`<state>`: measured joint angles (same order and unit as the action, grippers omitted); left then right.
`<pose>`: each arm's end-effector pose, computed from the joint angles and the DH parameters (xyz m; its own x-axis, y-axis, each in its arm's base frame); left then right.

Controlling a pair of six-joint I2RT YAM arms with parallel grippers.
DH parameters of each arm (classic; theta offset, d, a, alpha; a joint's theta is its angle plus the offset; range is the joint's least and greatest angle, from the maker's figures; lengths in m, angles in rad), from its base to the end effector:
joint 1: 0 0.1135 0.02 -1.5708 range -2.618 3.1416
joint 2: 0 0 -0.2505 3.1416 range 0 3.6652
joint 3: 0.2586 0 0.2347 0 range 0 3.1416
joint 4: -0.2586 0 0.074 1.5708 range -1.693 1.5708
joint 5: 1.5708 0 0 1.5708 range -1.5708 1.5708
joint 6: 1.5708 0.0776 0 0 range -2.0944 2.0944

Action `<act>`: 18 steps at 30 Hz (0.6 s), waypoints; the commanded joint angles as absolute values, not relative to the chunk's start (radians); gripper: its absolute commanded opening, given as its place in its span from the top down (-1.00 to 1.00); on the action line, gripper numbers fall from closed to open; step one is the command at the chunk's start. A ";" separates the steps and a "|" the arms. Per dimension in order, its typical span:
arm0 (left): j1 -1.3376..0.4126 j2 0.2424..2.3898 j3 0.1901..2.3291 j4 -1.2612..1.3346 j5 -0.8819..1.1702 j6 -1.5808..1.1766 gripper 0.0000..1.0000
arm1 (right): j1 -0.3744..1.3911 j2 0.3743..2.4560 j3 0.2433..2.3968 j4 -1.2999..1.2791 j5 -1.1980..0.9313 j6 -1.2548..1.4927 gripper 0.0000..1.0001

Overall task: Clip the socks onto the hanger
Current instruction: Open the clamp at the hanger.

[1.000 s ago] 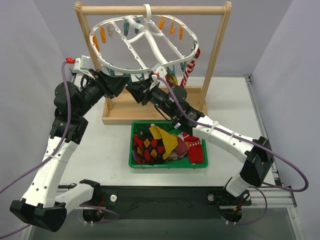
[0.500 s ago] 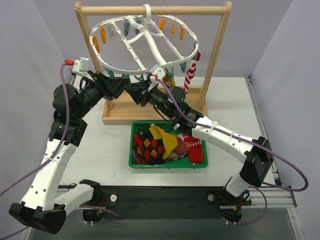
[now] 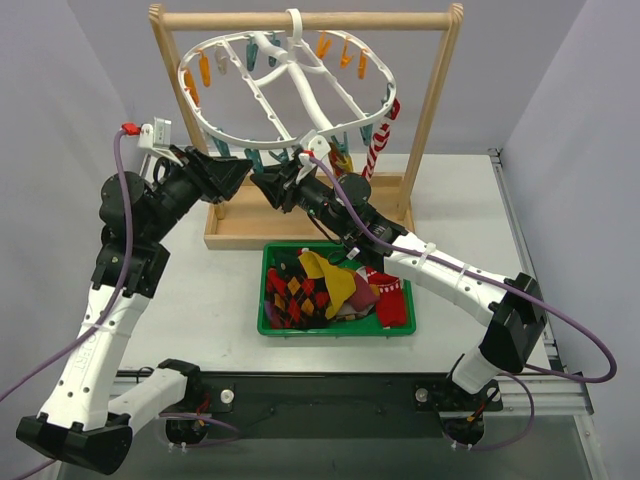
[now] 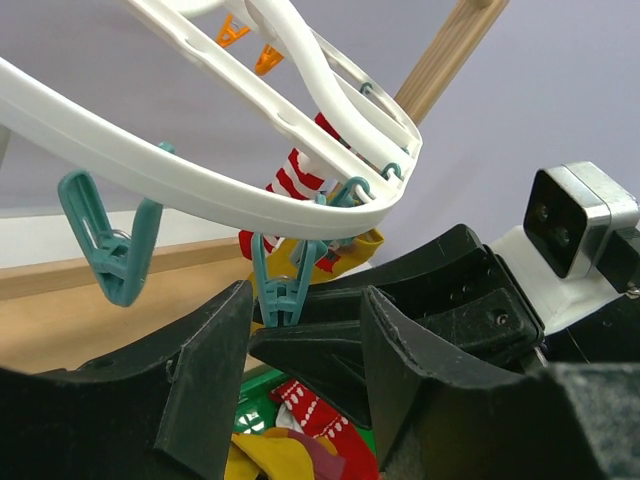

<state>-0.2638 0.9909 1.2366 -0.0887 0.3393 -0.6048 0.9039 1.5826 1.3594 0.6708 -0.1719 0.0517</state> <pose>0.2188 -0.0858 0.4595 -0.1961 -0.5024 -0.8421 0.5492 0.6552 -0.5188 0.2328 0.3171 0.4374 0.2224 0.3649 -0.9041 -0.8822 0.4700 -0.0273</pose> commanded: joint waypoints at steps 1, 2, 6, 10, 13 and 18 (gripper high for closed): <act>-0.255 1.011 1.259 -0.042 0.330 -0.611 -0.15 | 0.910 1.557 1.390 0.736 -0.189 0.052 1.00; -0.255 1.022 1.261 -0.032 0.337 -0.612 -0.16 | 0.911 1.559 1.393 0.733 -0.192 0.057 1.00; -0.256 1.042 1.264 -0.014 0.348 -0.618 -0.26 | 0.916 1.563 1.401 0.729 -0.196 0.057 1.00; -0.258 1.052 1.267 0.018 0.348 -0.611 -0.28 | 0.920 1.568 1.408 0.723 -0.201 0.057 1.00; -0.259 1.061 1.276 0.034 0.348 -0.614 -0.28 | 0.920 1.574 1.413 0.719 -0.204 0.058 1.00; -0.262 1.078 1.292 0.058 0.353 -0.629 -0.24 | 0.922 1.580 1.422 0.709 -0.209 0.060 1.00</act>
<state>-0.2604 1.0679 1.2381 -0.0242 0.3405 -0.6121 0.9062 1.5829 1.3636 0.6605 -0.1726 0.0528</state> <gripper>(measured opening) 0.635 0.198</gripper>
